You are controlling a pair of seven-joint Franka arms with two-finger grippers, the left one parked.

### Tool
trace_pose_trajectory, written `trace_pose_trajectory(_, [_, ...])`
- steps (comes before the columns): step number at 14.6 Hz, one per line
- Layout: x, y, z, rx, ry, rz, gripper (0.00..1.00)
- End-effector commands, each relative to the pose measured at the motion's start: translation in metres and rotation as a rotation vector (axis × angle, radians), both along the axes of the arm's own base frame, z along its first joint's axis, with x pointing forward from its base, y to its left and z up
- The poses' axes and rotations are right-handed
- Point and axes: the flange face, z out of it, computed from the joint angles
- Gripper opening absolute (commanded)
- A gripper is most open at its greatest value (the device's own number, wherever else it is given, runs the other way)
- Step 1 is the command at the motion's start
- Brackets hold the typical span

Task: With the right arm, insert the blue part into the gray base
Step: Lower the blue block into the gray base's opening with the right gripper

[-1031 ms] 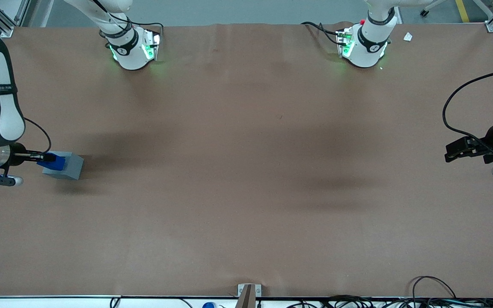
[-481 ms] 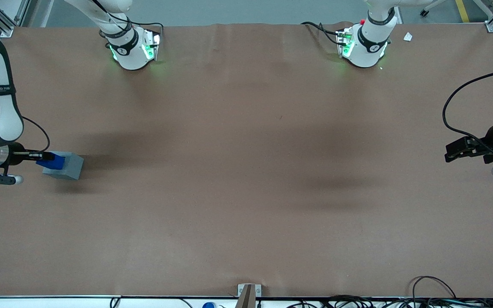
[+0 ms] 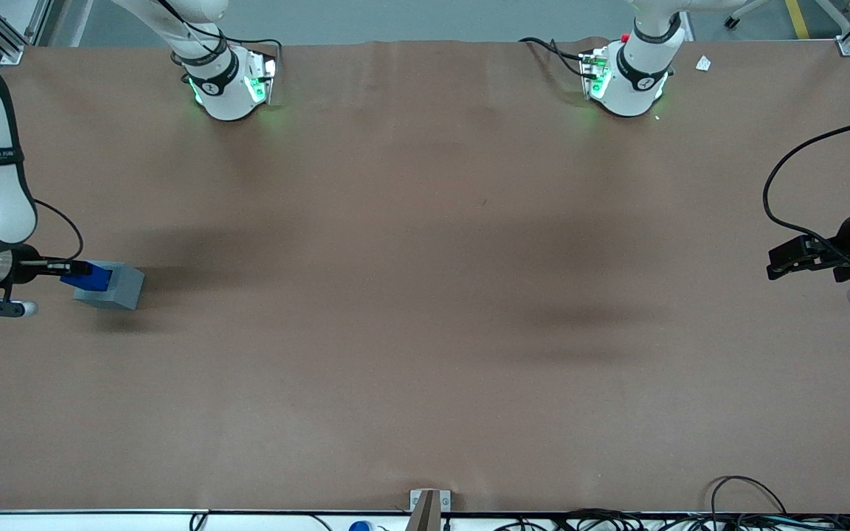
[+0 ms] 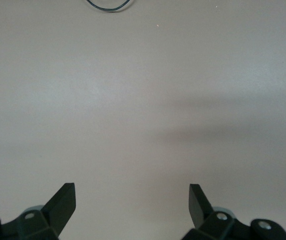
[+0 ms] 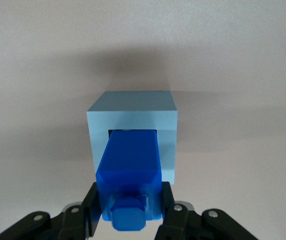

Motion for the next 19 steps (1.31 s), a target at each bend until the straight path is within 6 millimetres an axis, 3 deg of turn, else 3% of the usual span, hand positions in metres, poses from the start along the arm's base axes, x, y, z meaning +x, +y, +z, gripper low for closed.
trace_pose_trajectory(1, [0.001,0.0,-0.005,-0.002,0.007,0.019,0.02])
trace_pose_trajectory(7, [0.006,0.001,-0.008,-0.017,-0.012,0.031,0.03])
trace_pose_trajectory(8, [0.006,-0.002,-0.01,-0.019,-0.014,0.028,0.07])
trace_pose_trajectory(9, [0.006,-0.002,-0.013,-0.021,-0.012,0.032,0.23])
trace_pose_trajectory(10, [0.006,-0.002,-0.013,-0.029,-0.009,0.037,0.47])
trace_pose_trajectory(11, [0.006,-0.001,-0.013,-0.031,-0.006,0.042,0.63])
trace_pose_trajectory(12, [0.006,0.0,-0.013,-0.03,-0.005,0.043,0.96])
trace_pose_trajectory(15, [0.009,0.007,-0.005,-0.028,-0.009,0.052,1.0])
trace_pose_trajectory(17, [0.011,0.015,0.032,-0.037,-0.051,0.064,1.0])
trace_pose_trajectory(19, [0.013,0.041,0.075,-0.043,-0.082,0.098,1.0])
